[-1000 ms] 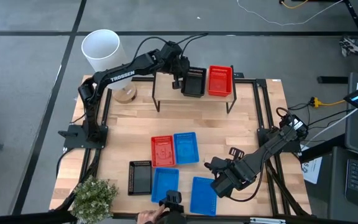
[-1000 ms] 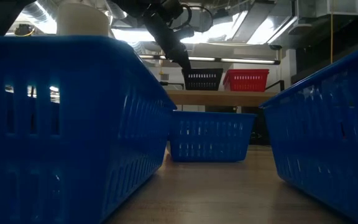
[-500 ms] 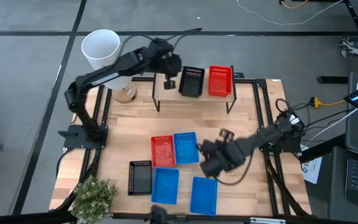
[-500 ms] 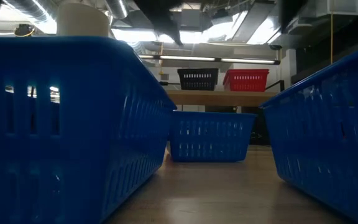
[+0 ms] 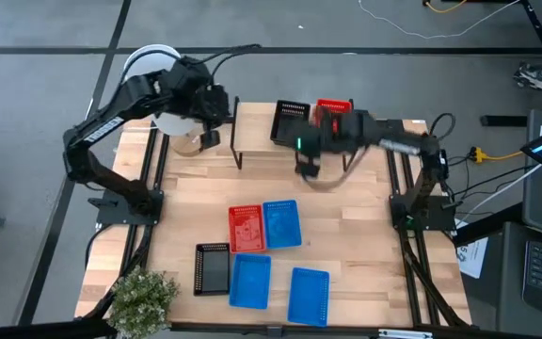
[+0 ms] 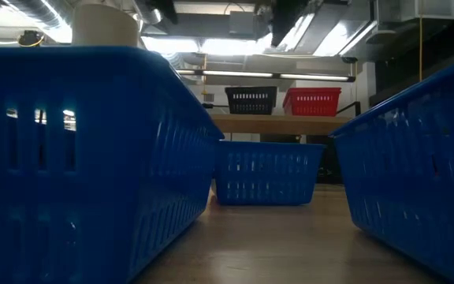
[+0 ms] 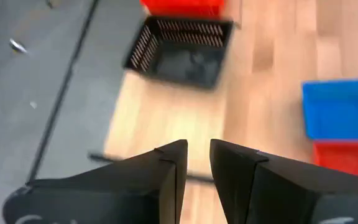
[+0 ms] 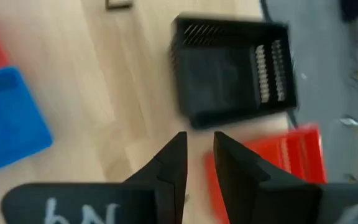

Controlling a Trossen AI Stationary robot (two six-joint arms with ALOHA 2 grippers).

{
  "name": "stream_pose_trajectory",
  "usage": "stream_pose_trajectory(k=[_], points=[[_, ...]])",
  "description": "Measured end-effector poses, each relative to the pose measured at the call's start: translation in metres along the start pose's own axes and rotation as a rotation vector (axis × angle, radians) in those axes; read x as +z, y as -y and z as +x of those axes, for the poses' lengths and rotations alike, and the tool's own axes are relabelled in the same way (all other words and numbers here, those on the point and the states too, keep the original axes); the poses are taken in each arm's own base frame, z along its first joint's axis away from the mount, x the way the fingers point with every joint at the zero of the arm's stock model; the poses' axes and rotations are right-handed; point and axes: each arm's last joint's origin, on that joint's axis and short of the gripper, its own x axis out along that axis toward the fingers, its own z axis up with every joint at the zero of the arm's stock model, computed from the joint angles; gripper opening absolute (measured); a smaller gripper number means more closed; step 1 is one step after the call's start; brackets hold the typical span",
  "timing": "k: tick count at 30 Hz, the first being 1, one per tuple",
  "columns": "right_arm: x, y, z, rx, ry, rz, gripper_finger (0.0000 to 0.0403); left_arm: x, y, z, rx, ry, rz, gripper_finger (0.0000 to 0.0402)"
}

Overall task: Stack baskets on shelf by color
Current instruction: Stack the top black bin on top of the other black bin on the shelf

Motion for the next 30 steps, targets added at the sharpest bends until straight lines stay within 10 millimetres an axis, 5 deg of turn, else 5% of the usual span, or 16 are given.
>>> stream_pose_trajectory(k=[5,8,16,30], points=[[0.011,0.069,0.046,0.206,0.115,0.073,0.0079,-0.009,0.003,-0.009,-0.023,-0.064,-0.008,0.0063],[0.009,0.091,0.080,0.233,0.103,0.123,0.0079,-0.010,0.002,-0.007,-0.020,-0.074,-0.014,0.0063],[0.024,0.087,0.141,0.224,0.100,0.108,0.0079,-0.008,0.004,0.006,-0.043,-0.102,-0.012,0.0063],[0.032,0.095,0.152,0.087,0.146,0.086,0.0079,-0.007,0.004,0.007,-0.044,-0.106,-0.009,0.0063]])
